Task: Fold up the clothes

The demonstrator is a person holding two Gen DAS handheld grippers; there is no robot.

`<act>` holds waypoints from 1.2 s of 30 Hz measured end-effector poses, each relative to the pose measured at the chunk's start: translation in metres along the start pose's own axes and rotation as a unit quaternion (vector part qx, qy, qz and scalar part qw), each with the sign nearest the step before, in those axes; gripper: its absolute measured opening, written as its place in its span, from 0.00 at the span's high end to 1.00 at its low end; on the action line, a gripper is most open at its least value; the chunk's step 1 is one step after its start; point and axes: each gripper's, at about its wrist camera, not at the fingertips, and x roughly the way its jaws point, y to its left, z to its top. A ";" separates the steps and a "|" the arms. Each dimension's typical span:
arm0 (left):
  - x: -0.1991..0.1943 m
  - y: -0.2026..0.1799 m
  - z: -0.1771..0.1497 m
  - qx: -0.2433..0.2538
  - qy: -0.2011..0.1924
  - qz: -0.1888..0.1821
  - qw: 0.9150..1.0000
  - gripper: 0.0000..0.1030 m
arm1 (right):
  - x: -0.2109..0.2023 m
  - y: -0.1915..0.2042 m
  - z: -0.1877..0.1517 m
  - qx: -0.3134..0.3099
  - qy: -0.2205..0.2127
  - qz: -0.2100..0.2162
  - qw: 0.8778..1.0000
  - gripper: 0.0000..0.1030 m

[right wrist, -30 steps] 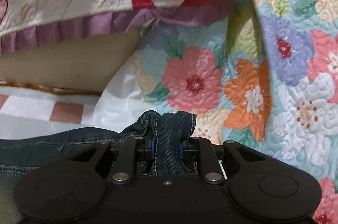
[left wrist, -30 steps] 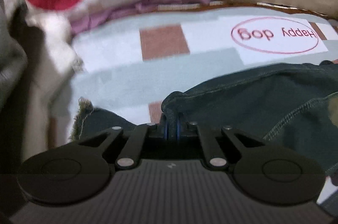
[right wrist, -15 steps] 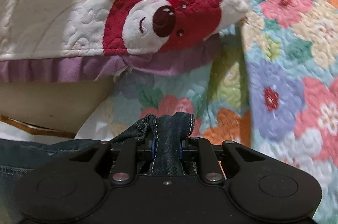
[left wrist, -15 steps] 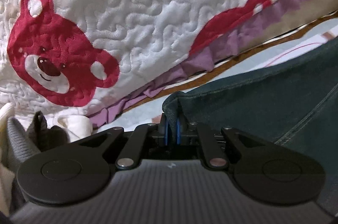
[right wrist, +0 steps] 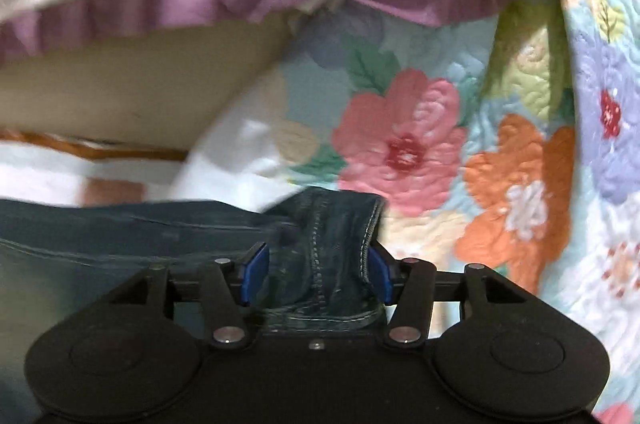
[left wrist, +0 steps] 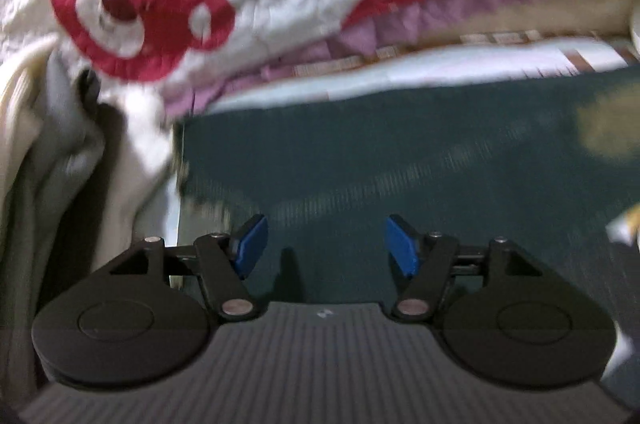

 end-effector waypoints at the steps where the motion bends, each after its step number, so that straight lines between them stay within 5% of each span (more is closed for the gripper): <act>1: -0.008 0.000 -0.010 0.002 0.010 -0.005 1.000 0.36 | -0.007 0.007 0.003 0.011 -0.003 0.016 1.000 0.44; 3: -0.025 0.005 -0.029 0.000 0.028 -0.015 1.000 0.35 | -0.021 0.020 0.009 0.033 -0.008 0.049 0.998 0.43; 8: -0.060 0.030 -0.076 -0.044 0.081 -0.040 0.995 0.30 | -0.072 0.085 0.017 0.063 -0.019 0.225 0.972 0.43; 13: -0.085 0.054 -0.127 -0.071 0.118 -0.010 0.990 0.30 | -0.135 0.178 0.008 -0.039 0.014 0.405 0.913 0.43; 17: -0.095 0.088 -0.151 -0.156 0.117 0.000 0.981 0.29 | -0.176 0.247 -0.006 -0.150 0.043 0.477 0.865 0.43; 20: -0.089 0.121 -0.157 -0.257 0.112 -0.035 0.959 0.29 | -0.196 0.278 -0.022 -0.203 0.061 0.502 0.838 0.43; 24: -0.089 0.123 -0.154 -0.262 0.051 -0.003 0.964 0.29 | -0.217 0.298 -0.047 -0.233 0.098 0.518 0.818 0.43; 27: -0.075 0.113 -0.151 -0.238 0.081 -0.035 0.967 0.28 | -0.222 0.291 -0.065 -0.243 0.116 0.517 0.813 0.43; 32: -0.062 0.104 -0.156 -0.234 0.115 -0.064 0.963 0.24 | -0.223 0.262 -0.080 -0.302 0.127 0.460 0.825 0.43; 36: -0.059 0.099 -0.158 -0.242 0.121 -0.076 0.960 0.16 | -0.209 0.253 -0.090 -0.318 0.211 0.470 0.796 0.34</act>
